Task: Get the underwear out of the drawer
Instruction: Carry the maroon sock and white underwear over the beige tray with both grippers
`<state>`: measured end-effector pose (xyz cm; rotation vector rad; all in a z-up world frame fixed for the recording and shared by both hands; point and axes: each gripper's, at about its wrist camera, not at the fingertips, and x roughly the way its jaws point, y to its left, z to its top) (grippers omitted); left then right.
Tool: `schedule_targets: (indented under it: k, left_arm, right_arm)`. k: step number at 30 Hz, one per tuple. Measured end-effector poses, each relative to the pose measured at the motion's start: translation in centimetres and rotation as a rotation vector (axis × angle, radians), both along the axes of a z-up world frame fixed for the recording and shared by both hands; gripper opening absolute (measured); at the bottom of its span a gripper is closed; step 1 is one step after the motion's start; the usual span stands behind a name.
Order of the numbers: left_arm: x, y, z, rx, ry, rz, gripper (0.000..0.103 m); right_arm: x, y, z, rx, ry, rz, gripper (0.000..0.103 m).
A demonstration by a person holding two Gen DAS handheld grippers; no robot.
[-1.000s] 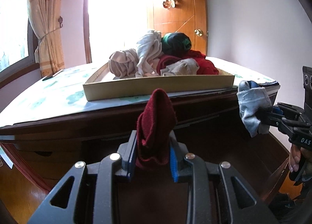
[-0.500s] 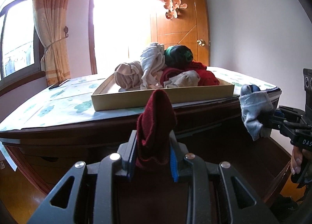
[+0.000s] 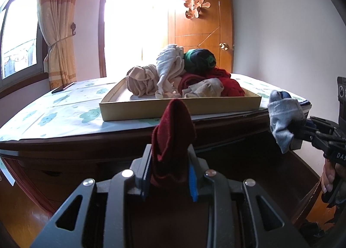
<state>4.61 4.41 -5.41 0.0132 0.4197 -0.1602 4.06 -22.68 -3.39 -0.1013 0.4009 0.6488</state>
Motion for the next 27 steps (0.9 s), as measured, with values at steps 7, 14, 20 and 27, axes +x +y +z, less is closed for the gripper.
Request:
schedule_targets:
  k: [7,14,20,27]
  left_arm:
    - [0.3,-0.4,1.2,0.011,-0.017,-0.006,0.027]
    - [0.4,-0.7,2.9,0.022,-0.035,-0.008,0.027]
    - [0.8,-0.9,4.2,0.038,-0.048,-0.004,0.027]
    - [1.6,-0.8,5.2,0.056,-0.044,0.001,0.027]
  right_arm:
    - [0.4,0.4,1.3,-0.01,-0.016,0.002,0.027]
    - [0.8,0.9,2.1,-0.012,-0.023,0.008,0.027]
    - [1.6,1.1,3.0,-0.011,-0.018,0.002,0.027]
    - [3.1,1.5,4.2,-0.017,-0.002,-0.005,0.027]
